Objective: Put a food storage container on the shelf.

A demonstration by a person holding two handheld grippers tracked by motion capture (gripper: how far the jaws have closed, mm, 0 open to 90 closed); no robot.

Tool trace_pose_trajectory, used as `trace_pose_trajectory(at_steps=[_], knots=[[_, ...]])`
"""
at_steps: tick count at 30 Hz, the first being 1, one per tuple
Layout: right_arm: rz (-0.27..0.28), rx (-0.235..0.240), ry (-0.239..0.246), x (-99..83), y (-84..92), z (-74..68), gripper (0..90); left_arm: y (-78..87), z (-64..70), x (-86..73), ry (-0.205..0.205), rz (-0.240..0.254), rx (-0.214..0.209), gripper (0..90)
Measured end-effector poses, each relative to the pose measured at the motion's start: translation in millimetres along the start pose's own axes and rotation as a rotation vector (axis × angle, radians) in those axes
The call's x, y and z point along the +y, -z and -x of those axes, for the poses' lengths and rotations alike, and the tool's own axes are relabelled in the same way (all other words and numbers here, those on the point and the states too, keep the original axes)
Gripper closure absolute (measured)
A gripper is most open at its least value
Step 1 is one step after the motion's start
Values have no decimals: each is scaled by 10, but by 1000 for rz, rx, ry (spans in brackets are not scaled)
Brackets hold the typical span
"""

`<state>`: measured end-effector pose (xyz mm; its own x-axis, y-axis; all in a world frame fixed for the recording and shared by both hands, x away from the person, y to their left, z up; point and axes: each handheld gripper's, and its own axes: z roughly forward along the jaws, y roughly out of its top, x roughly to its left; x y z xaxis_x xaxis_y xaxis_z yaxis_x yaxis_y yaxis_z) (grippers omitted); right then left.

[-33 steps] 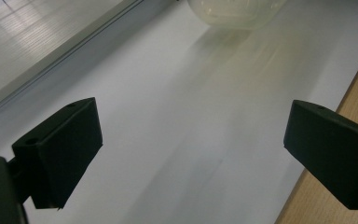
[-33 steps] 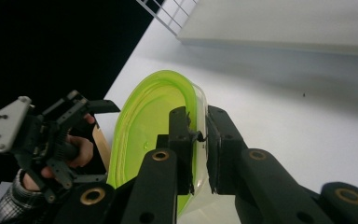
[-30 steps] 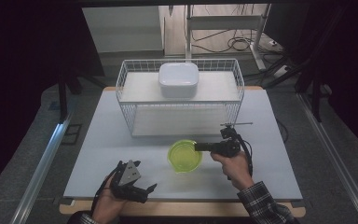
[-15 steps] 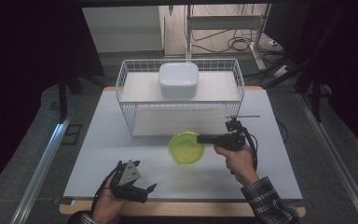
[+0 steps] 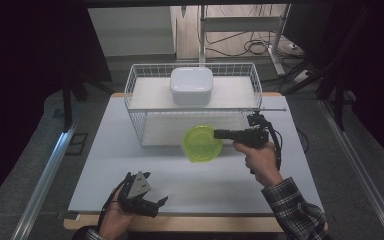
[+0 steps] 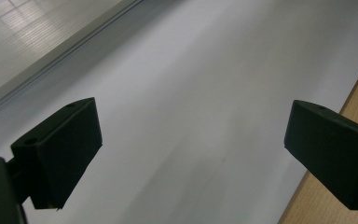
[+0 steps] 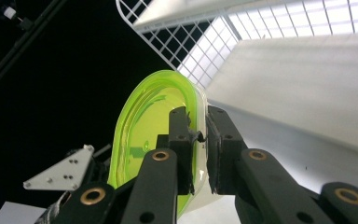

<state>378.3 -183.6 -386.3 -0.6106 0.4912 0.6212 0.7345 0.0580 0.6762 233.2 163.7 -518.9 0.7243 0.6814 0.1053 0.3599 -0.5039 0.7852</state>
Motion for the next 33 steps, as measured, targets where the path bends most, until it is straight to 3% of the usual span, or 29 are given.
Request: trace_pose_trajectory(at_steps=[26, 33], knots=[[104, 47, 22, 718, 189, -443, 814, -3, -4, 0, 3, 1, -3, 34], [132, 25, 26, 940, 155, -535, 814, -3, -8, -3, 6, 0, -6, 34]])
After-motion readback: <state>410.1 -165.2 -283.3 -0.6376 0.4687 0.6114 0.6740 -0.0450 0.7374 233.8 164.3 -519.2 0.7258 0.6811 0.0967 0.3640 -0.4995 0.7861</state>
